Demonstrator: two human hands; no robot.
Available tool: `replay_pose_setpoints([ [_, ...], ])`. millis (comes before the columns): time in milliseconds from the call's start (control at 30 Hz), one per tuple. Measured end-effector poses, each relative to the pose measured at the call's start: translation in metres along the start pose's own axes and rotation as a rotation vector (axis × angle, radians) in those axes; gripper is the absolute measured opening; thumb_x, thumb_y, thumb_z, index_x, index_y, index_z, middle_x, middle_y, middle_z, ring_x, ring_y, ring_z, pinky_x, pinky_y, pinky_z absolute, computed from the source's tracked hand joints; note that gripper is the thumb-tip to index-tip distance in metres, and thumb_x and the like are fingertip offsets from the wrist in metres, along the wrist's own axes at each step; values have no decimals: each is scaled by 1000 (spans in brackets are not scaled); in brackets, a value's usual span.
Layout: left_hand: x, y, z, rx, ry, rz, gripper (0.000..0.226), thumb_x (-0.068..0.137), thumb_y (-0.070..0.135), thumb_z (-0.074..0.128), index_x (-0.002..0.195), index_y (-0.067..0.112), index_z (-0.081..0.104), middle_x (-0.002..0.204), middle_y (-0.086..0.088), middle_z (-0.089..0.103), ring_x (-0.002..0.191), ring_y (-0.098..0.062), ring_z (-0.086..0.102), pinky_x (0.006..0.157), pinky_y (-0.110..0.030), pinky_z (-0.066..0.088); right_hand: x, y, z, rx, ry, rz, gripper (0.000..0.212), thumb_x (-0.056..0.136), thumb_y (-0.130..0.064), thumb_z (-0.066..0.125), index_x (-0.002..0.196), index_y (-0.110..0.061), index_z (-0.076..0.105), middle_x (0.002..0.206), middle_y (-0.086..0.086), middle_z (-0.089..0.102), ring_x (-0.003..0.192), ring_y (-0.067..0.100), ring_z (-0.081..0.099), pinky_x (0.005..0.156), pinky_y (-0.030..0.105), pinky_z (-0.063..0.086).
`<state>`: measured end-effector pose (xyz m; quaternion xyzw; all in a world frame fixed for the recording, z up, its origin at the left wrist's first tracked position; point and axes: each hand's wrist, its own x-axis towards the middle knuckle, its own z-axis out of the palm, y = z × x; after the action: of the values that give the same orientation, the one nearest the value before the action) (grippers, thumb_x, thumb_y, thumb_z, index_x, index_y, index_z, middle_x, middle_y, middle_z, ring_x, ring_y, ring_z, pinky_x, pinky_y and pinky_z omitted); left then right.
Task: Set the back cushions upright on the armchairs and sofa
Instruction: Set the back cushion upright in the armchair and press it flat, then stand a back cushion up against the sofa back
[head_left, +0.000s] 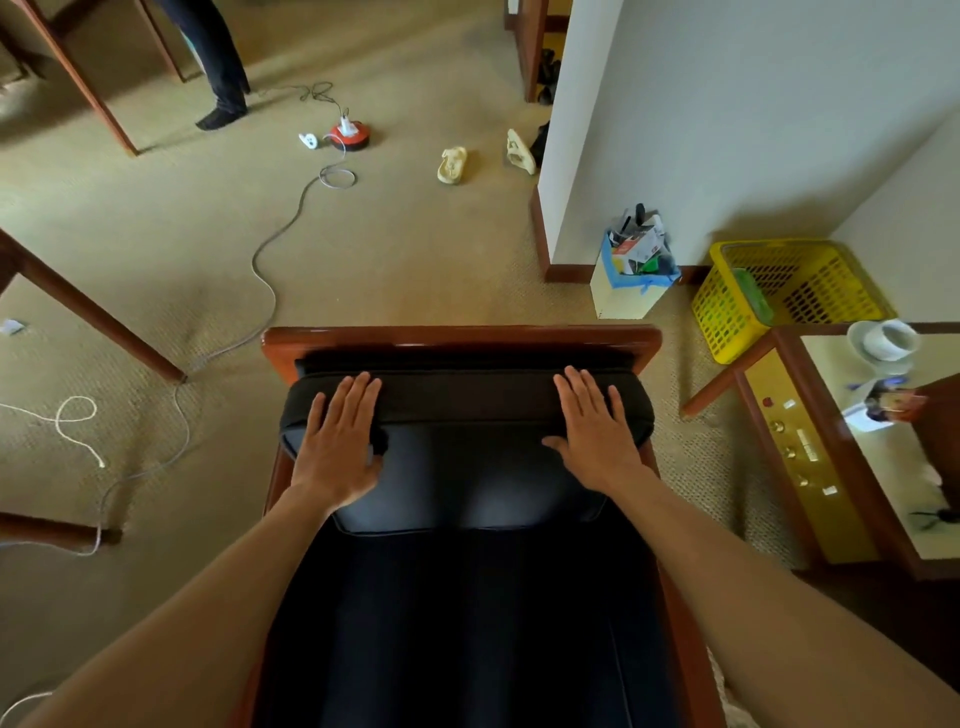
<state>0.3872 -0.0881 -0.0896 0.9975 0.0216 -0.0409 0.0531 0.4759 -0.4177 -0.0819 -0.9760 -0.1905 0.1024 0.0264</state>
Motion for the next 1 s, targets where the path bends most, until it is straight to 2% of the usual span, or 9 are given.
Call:
replay_pose_setpoints([
  [100,9,14,-23,-46,-171,-88,90,90,32,58,155,12,-1,165,-5,-3,151,-24,-6,121,-50,5,-2,-8,-22,16,-130,15,86,97,-32,53,155,-12,-6,165,6,-12,151,23,-13,121,50,-3],
  [200,16,39,-61,-134,-323,-134,83,89,31,60,154,12,13,162,-9,13,149,-28,13,117,-51,20,-6,-22,-55,34,-239,24,81,93,-26,59,155,-10,9,165,8,4,152,26,-2,120,54,1],
  [333,8,75,-129,-287,-249,-112,77,84,29,65,150,14,29,149,-11,38,135,-31,40,109,-47,38,-27,-39,-130,113,-153,24,57,90,-29,62,142,-15,45,143,7,48,137,28,37,117,59,15],
  [400,4,93,-167,-287,-208,-72,66,83,33,64,143,15,41,146,-10,45,132,-29,44,108,-46,40,-46,-40,-165,176,-96,63,50,88,-29,63,136,-17,53,134,6,55,129,28,47,114,54,26],
  [500,-10,130,-225,-300,-124,17,46,87,41,59,125,16,58,130,-7,59,117,-28,56,100,-44,46,-87,-35,-215,215,26,128,32,80,-31,63,110,-19,63,113,6,61,109,31,60,92,43,49],
  [567,-30,160,-265,-340,-43,65,36,91,45,56,111,16,65,114,-4,65,104,-25,60,91,-40,48,-125,-33,-248,234,88,151,27,79,-22,61,104,-13,64,111,8,61,105,31,61,83,38,53],
  [667,-68,204,-315,-324,29,168,32,95,47,51,90,18,63,98,-5,64,91,-25,60,79,-36,45,-191,-30,-288,248,193,172,37,83,-19,61,120,-13,64,127,9,59,116,30,57,93,38,50],
  [867,-138,322,-381,-204,75,460,41,99,45,43,110,12,66,113,-13,66,103,-32,61,92,-45,50,-344,15,-356,207,332,316,34,93,-18,53,126,-12,61,134,10,55,126,28,50,100,32,37],
  [1000,-193,431,-406,-272,109,635,44,93,53,50,103,16,71,113,-13,68,107,-35,60,93,-41,49,-467,69,-381,210,430,527,38,91,-14,51,127,-18,58,137,6,54,122,25,52,97,34,45],
])
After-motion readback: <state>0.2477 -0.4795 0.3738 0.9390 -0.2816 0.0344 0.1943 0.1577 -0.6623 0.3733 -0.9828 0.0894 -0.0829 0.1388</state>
